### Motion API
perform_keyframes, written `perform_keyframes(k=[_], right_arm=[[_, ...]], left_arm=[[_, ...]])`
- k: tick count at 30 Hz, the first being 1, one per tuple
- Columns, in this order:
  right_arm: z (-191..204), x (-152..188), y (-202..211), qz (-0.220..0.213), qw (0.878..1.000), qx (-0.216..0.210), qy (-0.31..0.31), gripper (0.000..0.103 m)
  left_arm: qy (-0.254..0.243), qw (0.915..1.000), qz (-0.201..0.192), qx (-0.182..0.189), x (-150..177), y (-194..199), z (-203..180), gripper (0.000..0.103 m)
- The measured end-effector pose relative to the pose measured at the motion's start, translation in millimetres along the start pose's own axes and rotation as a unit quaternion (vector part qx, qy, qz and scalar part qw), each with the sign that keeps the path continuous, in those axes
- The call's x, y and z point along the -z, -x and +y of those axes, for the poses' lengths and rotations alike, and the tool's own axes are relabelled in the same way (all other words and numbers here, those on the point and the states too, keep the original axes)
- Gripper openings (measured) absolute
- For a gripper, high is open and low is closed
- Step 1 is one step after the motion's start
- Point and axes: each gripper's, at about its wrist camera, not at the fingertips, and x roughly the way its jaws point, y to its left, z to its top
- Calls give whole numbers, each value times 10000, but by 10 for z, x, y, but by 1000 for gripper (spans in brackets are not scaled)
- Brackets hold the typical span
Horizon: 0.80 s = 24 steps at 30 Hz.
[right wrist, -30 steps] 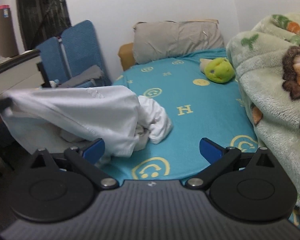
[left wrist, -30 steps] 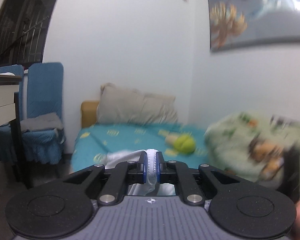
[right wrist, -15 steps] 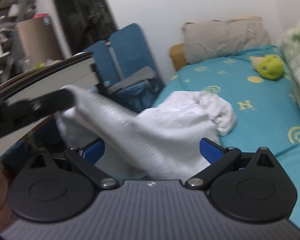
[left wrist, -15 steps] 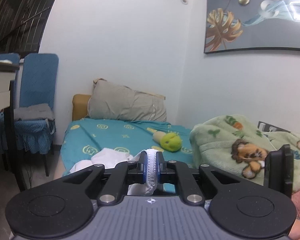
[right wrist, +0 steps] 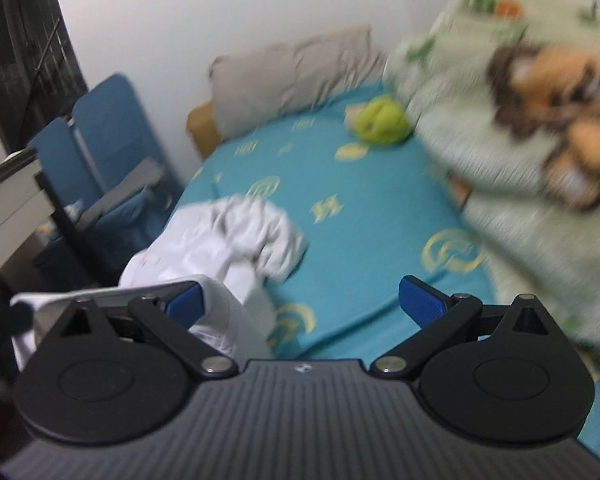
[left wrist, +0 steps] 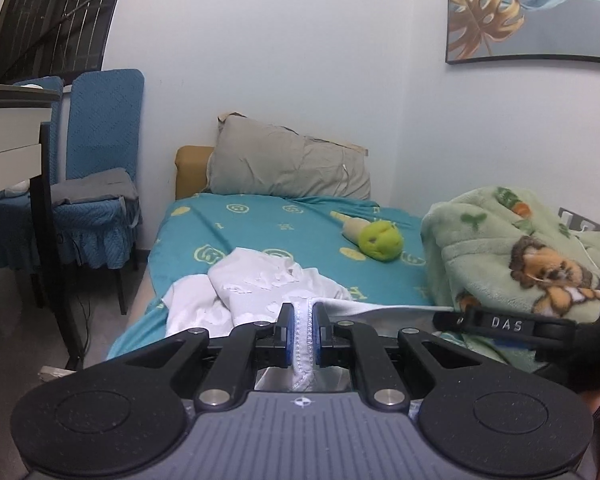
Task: Fold clothes
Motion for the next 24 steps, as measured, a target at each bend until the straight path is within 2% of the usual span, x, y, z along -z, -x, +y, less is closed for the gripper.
perform_keyframes(k=[2,3,5,8,10,12,14,17,19,21,24], right_arm=[[38,-24,36,-152,9991,222,325,103],[63,-10,9,-46,9986,238,480,103],[107,48,-74,326,9963,225,763,103],[103,173,-260,1038,9912,128,814,103],[101,212,-299,1257,9878,215,889,103],[104,209,-230,1117,9891,365,889,103],[70,136,-112,696,9929,607,754,103],[-13,13,61,-10,9928,1061,560,103],[-96,-35,101,-153,9928,1133,351,103],[-155,-45,73,-44,9960,878,147,103],[39,14,79,30,9994,-13,344,103]], left_arm=[[-9,9999,-130,25,-3,41,-26,10],[-8,9998,-207,36,-7,68,-40,10],[21,9993,-358,57,-16,121,-54,10],[187,9982,-573,17,-42,185,-3,10],[272,9964,-807,10,-69,252,34,10],[357,9937,-1063,19,-125,345,69,10],[481,9911,-1239,60,-173,417,111,10],[617,9887,-1365,108,-214,481,168,10],[652,9893,-1301,106,-223,478,186,10],[655,9903,-1220,124,-217,468,188,10],[532,9918,-1158,115,-215,462,156,10]])
